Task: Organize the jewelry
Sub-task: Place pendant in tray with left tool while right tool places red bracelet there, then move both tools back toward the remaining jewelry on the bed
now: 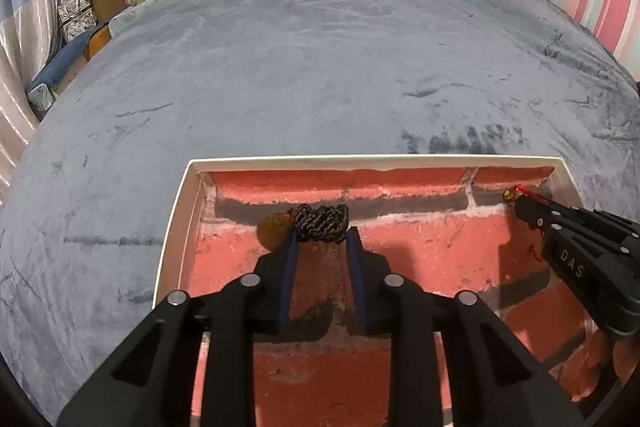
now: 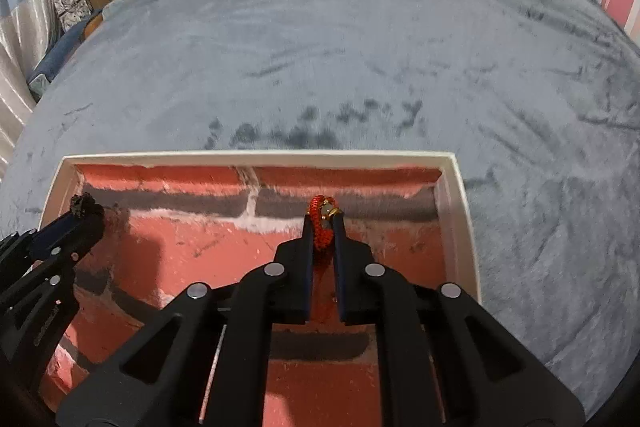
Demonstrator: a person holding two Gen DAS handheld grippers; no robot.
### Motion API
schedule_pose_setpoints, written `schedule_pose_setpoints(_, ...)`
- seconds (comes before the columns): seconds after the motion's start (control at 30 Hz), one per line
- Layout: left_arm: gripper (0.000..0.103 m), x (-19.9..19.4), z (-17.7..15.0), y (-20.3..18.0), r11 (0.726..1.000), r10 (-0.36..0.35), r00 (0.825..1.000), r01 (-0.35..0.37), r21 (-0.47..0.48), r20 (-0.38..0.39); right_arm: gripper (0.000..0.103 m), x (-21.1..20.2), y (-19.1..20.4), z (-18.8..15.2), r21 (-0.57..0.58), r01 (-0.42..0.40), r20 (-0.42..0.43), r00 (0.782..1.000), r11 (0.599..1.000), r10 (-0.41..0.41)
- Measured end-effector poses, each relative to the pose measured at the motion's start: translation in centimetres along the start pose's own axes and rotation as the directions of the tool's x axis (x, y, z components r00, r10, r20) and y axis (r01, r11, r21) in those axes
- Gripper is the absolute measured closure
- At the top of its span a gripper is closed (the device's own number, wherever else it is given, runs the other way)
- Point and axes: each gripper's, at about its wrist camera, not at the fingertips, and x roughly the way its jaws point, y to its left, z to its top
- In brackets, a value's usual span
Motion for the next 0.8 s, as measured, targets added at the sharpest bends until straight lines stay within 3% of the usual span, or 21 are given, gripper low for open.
schedule_pose_setpoints(0.07, 0.077, 0.0, 0.0, 0.1, 1.0, 0.0, 1.0, 0.0, -0.004, 0.0, 0.091, 0.1, -0.3, 0.0, 0.014, -0.008, -0.002, 1.0, 1.0, 0.008)
schedule_pose_setpoints(0.17, 0.076, -0.3, 0.0, 0.1, 1.0, 0.012, 1.0, -0.012, 0.005, 0.012, 0.077, 0.0, -0.4, 0.1, 0.02, -0.027, -0.003, 1.0, 0.999, 0.027)
schedule_pose_setpoints(0.23, 0.071, -0.8, -0.2, 0.1, 1.0, 0.021, 1.0, -0.022, 0.01, 0.022, 0.063, -0.3, -0.7, 0.0, 0.027, -0.046, -0.002, 0.999, 0.999, 0.046)
schedule_pose_setpoints(0.33, 0.06, -2.0, -0.4, 0.3, 1.0, 0.028, 0.998, -0.028, 0.001, 0.057, 0.061, -1.5, -1.2, -0.2, 0.033, -0.069, 0.017, 0.998, 0.997, 0.068)
schedule_pose_setpoints(0.6, 0.02, -11.2, -3.6, 1.3, 0.999, 0.032, 0.974, -0.027, -0.022, 0.223, 0.03, -9.5, -2.9, -3.9, -0.009, -0.095, 0.178, 0.98, 0.995, 0.095)
schedule_pose_setpoints(0.67, 0.015, -13.7, -5.3, 1.3, 0.998, 0.056, 0.966, -0.051, -0.027, 0.251, 0.027, -11.5, -3.4, -5.2, -0.014, -0.096, 0.205, 0.974, 0.995, 0.097)
schedule_pose_setpoints(0.8, 0.014, -18.2, -8.9, 1.4, 0.998, 0.053, 0.962, -0.046, -0.03, 0.269, 0.016, -15.6, -4.4, -8.8, -0.021, -0.102, 0.249, 0.963, 0.995, 0.104)
